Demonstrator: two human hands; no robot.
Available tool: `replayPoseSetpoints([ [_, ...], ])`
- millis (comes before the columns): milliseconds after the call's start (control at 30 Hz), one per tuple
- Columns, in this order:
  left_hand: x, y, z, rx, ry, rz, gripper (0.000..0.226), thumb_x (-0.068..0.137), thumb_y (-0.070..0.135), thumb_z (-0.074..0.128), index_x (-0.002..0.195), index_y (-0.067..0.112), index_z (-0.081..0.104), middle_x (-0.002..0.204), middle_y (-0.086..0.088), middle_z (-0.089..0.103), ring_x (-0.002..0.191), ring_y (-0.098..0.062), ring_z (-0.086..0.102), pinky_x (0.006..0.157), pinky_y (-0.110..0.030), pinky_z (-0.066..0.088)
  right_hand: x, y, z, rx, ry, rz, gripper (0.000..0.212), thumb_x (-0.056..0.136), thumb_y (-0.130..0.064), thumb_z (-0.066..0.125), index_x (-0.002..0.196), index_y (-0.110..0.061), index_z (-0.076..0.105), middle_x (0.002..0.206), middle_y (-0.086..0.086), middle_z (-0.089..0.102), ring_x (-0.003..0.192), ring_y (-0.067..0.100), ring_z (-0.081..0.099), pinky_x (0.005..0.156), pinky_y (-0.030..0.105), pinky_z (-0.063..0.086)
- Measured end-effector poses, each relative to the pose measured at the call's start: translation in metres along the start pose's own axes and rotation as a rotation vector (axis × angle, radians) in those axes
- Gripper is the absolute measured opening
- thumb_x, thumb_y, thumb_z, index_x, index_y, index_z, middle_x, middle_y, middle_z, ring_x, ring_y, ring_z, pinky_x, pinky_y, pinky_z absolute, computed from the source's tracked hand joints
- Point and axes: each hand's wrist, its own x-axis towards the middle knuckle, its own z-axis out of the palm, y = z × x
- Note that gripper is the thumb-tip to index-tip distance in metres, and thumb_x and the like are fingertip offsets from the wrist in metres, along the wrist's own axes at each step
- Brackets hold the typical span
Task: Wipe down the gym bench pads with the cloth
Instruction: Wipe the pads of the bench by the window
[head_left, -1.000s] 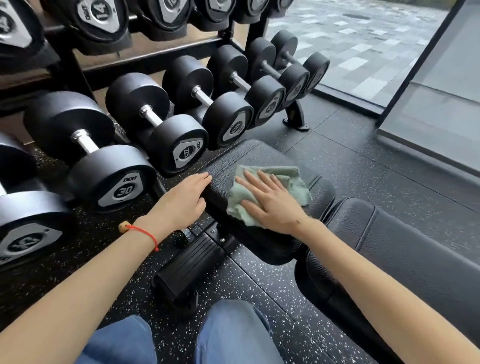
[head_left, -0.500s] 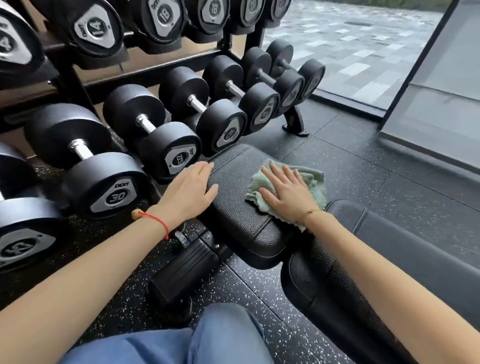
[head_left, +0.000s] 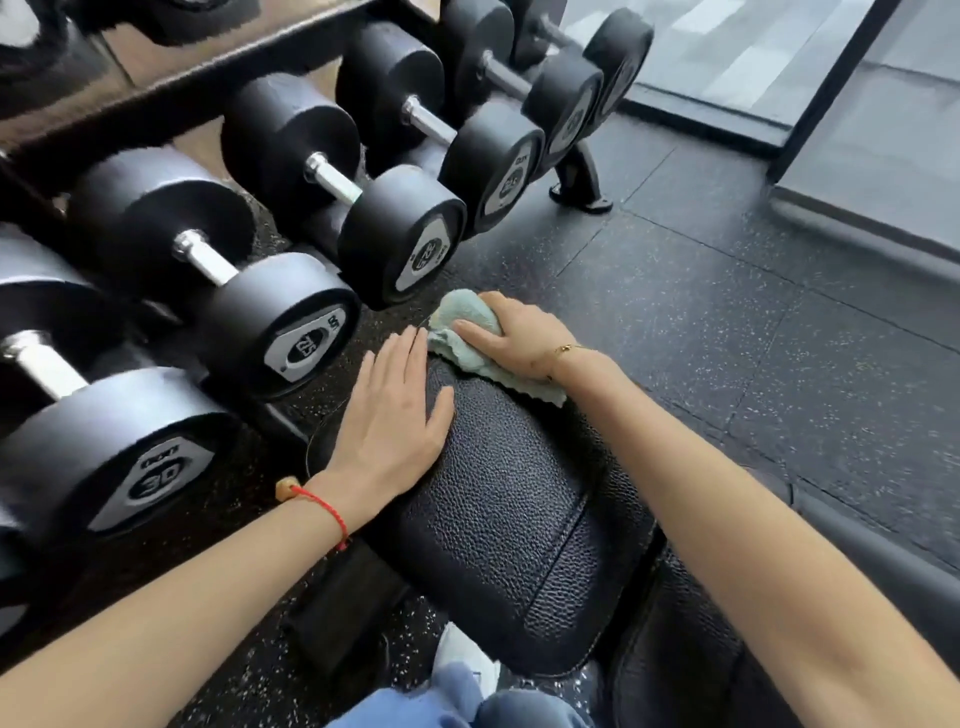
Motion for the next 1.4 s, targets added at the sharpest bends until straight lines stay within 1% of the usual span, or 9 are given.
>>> replayPoseSetpoints([
  [133,-0.002,0.003,-0.002,-0.001,-0.067,-0.025,0.071,0.096,0.045,0.021,0.154,0.005,0.014,0.162,-0.011,0.016,0.15,-0.023,0.013,0.122,-0.043,0.012,-0.061,0.034,-0.02,0.081,-0.043,0.004,0.058,0.094,-0.059,0.042,0.14,-0.024,0.038,0.128,0.002,0.058,0.115,0.023,0.054,0.094,0.036,0.042],
  [233,0.0,0.009,-0.008,0.04,-0.135,-0.064,0.069,0.098,0.042,0.02,0.154,0.003,0.01,0.162,-0.013,0.013,0.15,-0.027,0.012,0.121,-0.047,0.014,-0.102,0.057,-0.03,-0.01,-0.088,0.042,0.068,0.092,-0.067,0.034,0.143,-0.022,0.034,0.131,0.003,0.056,0.117,0.025,0.054,0.096,0.039,0.042],
  [500,0.0,0.037,-0.014,0.168,-0.269,-0.205,0.072,0.097,0.039,0.02,0.153,-0.001,0.0,0.162,-0.019,-0.003,0.151,-0.031,-0.002,0.12,-0.053,0.013,0.006,0.009,-0.012,0.105,-0.225,0.07,0.07,0.093,-0.062,0.042,0.146,-0.018,0.032,0.14,0.01,0.05,0.122,0.032,0.051,0.099,0.046,0.041],
  [667,-0.002,0.065,-0.02,0.117,-0.318,-0.315,0.072,0.096,0.033,0.028,0.154,0.0,0.0,0.162,-0.02,-0.004,0.151,-0.032,-0.002,0.119,-0.055,0.013,-0.038,0.042,-0.032,0.132,-0.26,-0.02,0.073,0.095,-0.055,0.047,0.15,-0.012,0.028,0.14,0.012,0.049,0.122,0.03,0.048,0.104,0.041,0.036],
  [800,-0.013,0.101,-0.018,0.132,-0.372,-0.287,0.072,0.097,0.034,0.028,0.153,-0.001,0.0,0.161,-0.022,-0.005,0.15,-0.035,-0.004,0.119,-0.056,0.012,-0.09,0.083,-0.05,0.061,-0.346,-0.06,0.076,0.095,-0.057,0.045,0.15,-0.008,0.027,0.14,0.013,0.048,0.12,0.031,0.049,0.103,0.039,0.037],
  [933,-0.027,0.143,-0.008,0.096,-0.384,-0.355,0.072,0.098,0.034,0.029,0.153,-0.002,0.0,0.161,-0.021,-0.006,0.15,-0.034,-0.005,0.119,-0.057,0.01,-0.149,0.128,-0.068,0.035,-0.422,-0.043,0.083,0.089,-0.069,0.028,0.151,-0.013,0.025,0.14,0.008,0.048,0.118,0.027,0.051,0.101,0.04,0.041],
  [1033,-0.04,0.177,0.0,0.056,-0.378,-0.376,0.072,0.098,0.034,0.029,0.153,0.0,-0.001,0.162,-0.02,-0.008,0.15,-0.034,-0.007,0.119,-0.058,0.009,-0.209,0.158,-0.078,0.02,-0.43,-0.057,0.081,0.091,-0.071,0.025,0.148,-0.015,0.032,0.142,0.005,0.049,0.125,0.026,0.049,0.104,0.04,0.04],
  [1233,-0.077,0.268,0.008,-0.013,-0.396,-0.286,0.069,0.098,0.031,0.031,0.154,0.001,0.001,0.163,-0.016,-0.004,0.151,-0.03,-0.005,0.119,-0.056,0.01,-0.29,0.205,-0.09,0.132,-0.398,0.074,0.085,0.091,-0.075,0.026,0.151,-0.016,0.026,0.149,0.003,0.041,0.131,0.024,0.043,0.111,0.039,0.034],
  [1400,-0.11,0.322,0.021,0.018,-0.432,-0.341,0.07,0.097,0.031,0.033,0.154,0.003,0.002,0.163,-0.013,-0.003,0.151,-0.027,-0.003,0.119,-0.054,0.013,-0.251,0.178,-0.065,0.23,-0.343,0.133,0.082,0.09,-0.064,0.049,0.151,-0.015,0.025,0.149,0.007,0.04,0.131,0.026,0.044,0.107,0.038,0.034],
])
